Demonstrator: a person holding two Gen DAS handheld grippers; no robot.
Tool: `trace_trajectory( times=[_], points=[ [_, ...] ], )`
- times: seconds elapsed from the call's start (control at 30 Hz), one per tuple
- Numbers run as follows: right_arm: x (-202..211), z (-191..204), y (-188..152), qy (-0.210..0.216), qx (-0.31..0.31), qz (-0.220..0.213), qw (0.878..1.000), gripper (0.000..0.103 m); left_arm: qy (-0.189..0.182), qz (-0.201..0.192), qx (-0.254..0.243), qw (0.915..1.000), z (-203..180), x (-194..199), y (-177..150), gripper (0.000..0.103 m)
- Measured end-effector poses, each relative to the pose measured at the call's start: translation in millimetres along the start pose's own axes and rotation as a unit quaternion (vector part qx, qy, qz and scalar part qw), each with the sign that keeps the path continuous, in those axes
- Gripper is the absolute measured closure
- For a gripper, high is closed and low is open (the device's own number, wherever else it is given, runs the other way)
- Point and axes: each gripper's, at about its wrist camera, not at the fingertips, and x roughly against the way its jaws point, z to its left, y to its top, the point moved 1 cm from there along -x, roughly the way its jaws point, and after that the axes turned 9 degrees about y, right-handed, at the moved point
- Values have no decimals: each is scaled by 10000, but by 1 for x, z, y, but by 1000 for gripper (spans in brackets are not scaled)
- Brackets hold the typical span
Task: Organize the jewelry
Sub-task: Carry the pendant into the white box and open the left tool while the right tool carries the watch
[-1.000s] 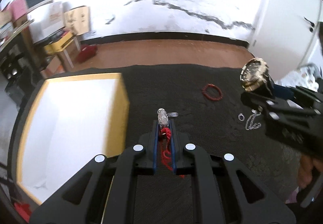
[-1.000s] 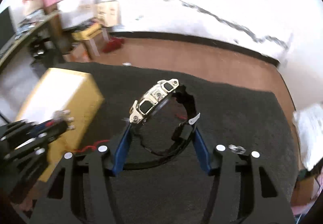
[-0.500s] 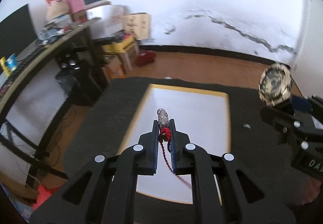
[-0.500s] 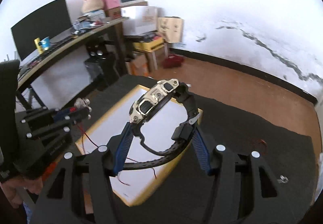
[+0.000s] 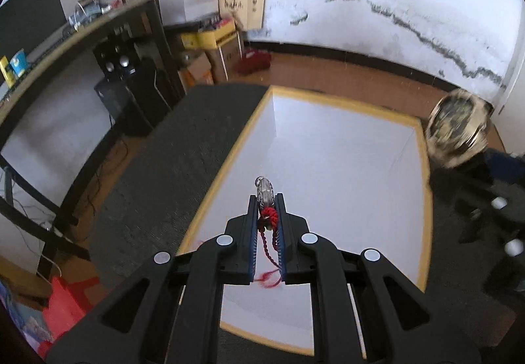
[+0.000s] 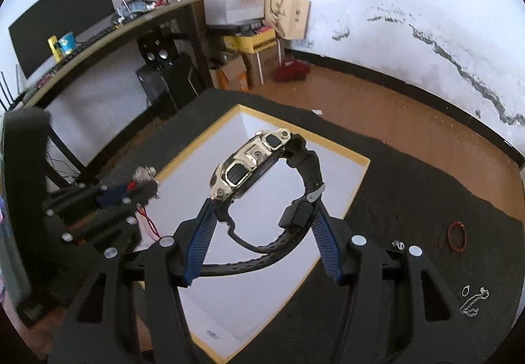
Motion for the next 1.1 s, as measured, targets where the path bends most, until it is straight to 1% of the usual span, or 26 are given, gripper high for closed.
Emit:
trace_trajectory(
  times=[0.13,0.37,0.57,0.7,0.9,0.97,1.0,1.07,1.1],
  points=[
    [-16,-2,-6,-89,14,124,9999,46,-41,259,108,9996,-4,-27,-14,93],
    [-31,-4,-10,-164,33,263,9995,46,132,573,216,9980,-6,-61,-32,93],
    [-43,-5,-14,-157,42,388,9991,46,220,725,171,9970,-3,-71,-42,93],
    [-48,-7,-13,-160,24,419,9990,46,289,669,37,9973,-7,-72,-43,93],
    [-47,-8,-13,-164,-4,408,9990,46,190,750,50,9970,-11,-72,-43,93],
    [-47,-10,-12,-170,-20,401,9990,46,147,797,120,9966,-10,-72,-43,89],
    [-47,-11,-13,-167,-28,399,9991,46,117,819,119,9965,-10,-73,-44,86],
    [-47,-12,-13,-159,-39,394,9991,46,151,851,93,9962,-11,-72,-45,40],
    [-46,-12,-13,-158,-39,389,9991,46,235,797,103,9965,-11,-69,-45,13]
  ],
)
